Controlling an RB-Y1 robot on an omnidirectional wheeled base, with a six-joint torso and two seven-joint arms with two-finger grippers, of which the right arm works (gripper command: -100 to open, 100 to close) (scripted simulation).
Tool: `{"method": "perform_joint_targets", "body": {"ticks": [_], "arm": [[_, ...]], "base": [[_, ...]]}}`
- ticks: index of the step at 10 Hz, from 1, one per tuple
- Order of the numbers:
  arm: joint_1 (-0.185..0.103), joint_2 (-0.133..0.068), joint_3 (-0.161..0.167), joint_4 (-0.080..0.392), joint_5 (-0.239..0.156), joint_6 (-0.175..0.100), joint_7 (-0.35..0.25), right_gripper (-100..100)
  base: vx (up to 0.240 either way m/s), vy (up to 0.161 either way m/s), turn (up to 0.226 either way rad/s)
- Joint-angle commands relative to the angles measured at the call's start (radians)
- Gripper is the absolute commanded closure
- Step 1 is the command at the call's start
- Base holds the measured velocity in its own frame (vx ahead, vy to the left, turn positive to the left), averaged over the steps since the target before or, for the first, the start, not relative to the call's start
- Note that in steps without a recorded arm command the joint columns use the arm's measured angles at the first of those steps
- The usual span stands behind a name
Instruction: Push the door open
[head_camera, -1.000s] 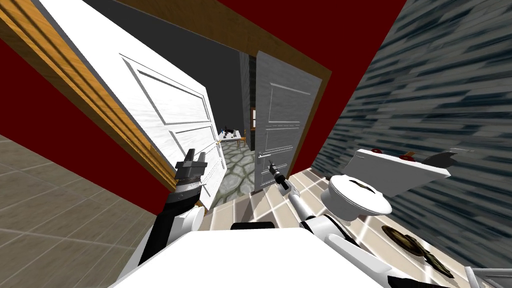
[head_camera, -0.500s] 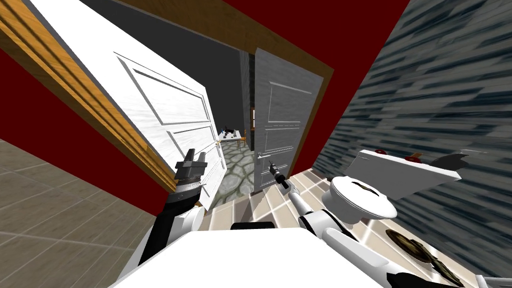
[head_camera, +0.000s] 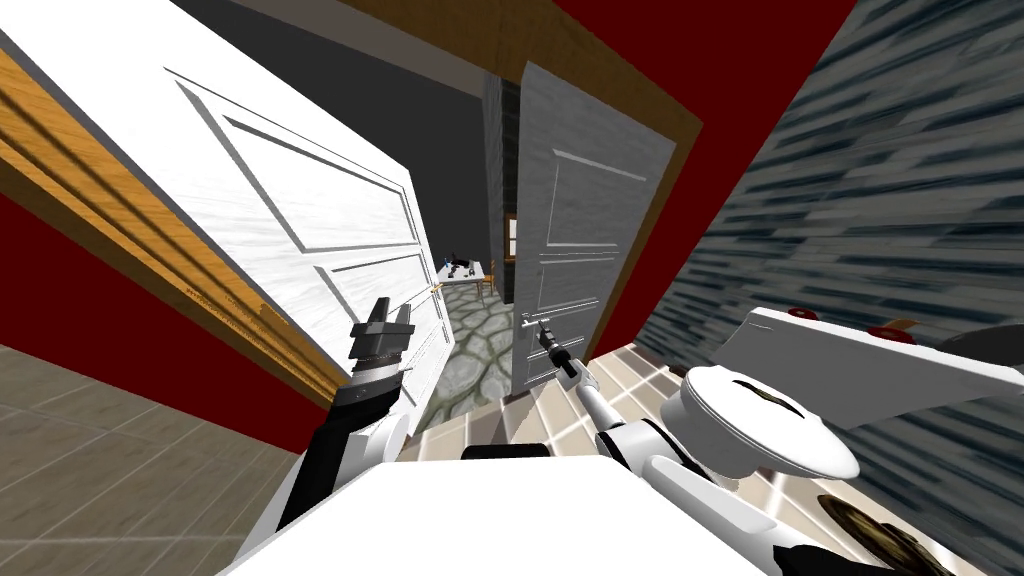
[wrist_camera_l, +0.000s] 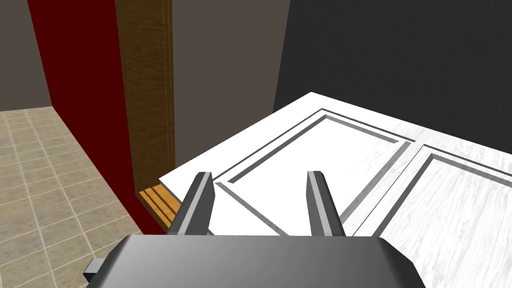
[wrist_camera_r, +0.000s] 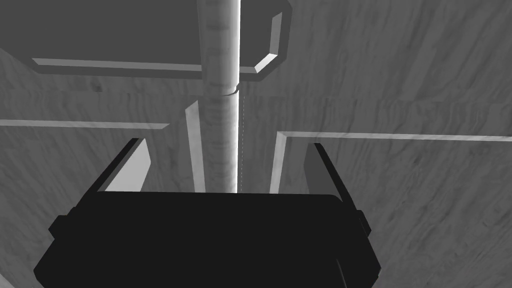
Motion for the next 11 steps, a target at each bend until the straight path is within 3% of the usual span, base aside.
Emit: {"method": "perform_joint_targets", "body": {"ticks": [1, 4, 5, 10, 11], "arm": [[0.000, 0.004, -0.005, 0.003, -0.004, 0.001, 0.009, -100], [-0.001, 0.007, -0.008, 0.005, -0.007, 0.003, 0.016, -100], [-0.001, 0.007, -0.008, 0.005, -0.007, 0.003, 0.016, 100], [-0.001, 0.007, -0.008, 0.005, -0.007, 0.003, 0.016, 100], [-0.006, 0.005, -0.023, 0.004, -0.015, 0.007, 0.027, 100]], "base": [[0.197, 0.062, 0.036], [0.166, 0.040, 0.022], [-0.012, 0.000, -0.004], [-0.008, -0.003, 0.005], [0.093, 0.063, -0.019]]}}
